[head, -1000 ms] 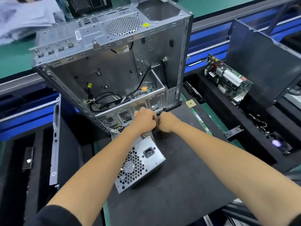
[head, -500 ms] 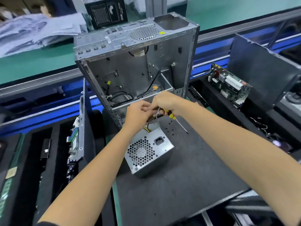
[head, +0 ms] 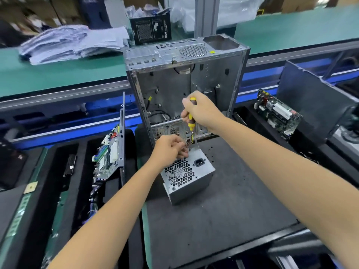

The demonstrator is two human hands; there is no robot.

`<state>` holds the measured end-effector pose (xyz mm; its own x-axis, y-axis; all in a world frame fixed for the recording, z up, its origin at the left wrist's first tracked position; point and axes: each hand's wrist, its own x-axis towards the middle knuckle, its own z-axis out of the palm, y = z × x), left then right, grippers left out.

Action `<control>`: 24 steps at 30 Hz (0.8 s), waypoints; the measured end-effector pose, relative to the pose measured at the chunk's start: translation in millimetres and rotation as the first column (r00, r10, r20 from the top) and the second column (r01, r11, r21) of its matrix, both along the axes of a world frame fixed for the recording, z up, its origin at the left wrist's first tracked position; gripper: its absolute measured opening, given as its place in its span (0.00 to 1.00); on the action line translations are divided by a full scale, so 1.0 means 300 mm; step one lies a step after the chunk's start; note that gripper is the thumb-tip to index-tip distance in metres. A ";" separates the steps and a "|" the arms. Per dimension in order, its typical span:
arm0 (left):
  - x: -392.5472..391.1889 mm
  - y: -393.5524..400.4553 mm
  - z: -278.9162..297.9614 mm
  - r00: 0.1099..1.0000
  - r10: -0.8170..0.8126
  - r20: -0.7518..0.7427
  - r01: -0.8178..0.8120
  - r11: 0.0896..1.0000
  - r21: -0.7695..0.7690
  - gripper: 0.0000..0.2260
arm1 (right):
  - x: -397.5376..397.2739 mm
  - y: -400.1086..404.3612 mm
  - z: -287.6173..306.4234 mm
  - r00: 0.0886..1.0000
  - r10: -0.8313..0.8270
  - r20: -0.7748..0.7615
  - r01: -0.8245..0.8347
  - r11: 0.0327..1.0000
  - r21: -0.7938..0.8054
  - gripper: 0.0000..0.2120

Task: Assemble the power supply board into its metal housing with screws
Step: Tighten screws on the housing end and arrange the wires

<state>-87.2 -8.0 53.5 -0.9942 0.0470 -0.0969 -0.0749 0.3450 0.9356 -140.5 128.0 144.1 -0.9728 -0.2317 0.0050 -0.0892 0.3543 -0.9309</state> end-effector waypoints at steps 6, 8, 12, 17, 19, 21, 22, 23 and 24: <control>0.034 -0.028 0.002 0.998 -0.030 -0.052 0.028 0.999 -0.039 0.05 | 0.019 -0.009 0.024 0.977 0.061 -0.206 -0.015 0.976 0.219 0.13; 0.038 -0.028 0.005 0.999 -0.038 -0.038 0.038 0.999 -0.014 0.05 | 0.021 -0.005 0.017 0.970 0.057 -0.237 -0.001 0.973 0.232 0.13; 0.046 -0.026 0.003 0.999 -0.053 -0.006 0.053 0.998 0.035 0.04 | 0.013 0.007 0.023 0.955 0.023 -0.295 0.036 0.980 0.195 0.11; 0.047 -0.015 0.004 0.996 -0.085 -0.033 0.084 0.996 -0.017 0.04 | 0.014 0.023 0.018 0.955 0.081 -0.284 -0.011 0.971 0.240 0.10; 0.046 -0.011 0.005 0.995 -0.089 -0.046 0.086 0.995 -0.054 0.04 | 0.022 0.029 0.013 0.953 0.124 -0.277 -0.039 0.955 0.293 0.09; 0.047 -0.008 0.008 0.995 -0.089 -0.053 0.084 0.992 -0.094 0.04 | 0.029 0.036 0.013 0.943 0.152 -0.296 -0.048 0.942 0.331 0.09; 0.048 -0.007 0.009 0.994 -0.094 -0.055 0.086 0.988 -0.124 0.04 | 0.033 0.038 0.015 0.936 0.164 -0.310 -0.053 0.940 0.338 0.09; 0.048 -0.007 0.011 0.993 -0.103 -0.060 0.091 0.982 -0.167 0.03 | 0.036 0.038 0.017 0.929 0.177 -0.324 -0.060 0.938 0.341 0.09; 0.049 -0.006 0.015 0.992 -0.112 -0.065 0.096 0.973 -0.212 0.03 | 0.040 0.037 0.019 0.923 0.190 -0.335 -0.067 0.935 0.347 0.08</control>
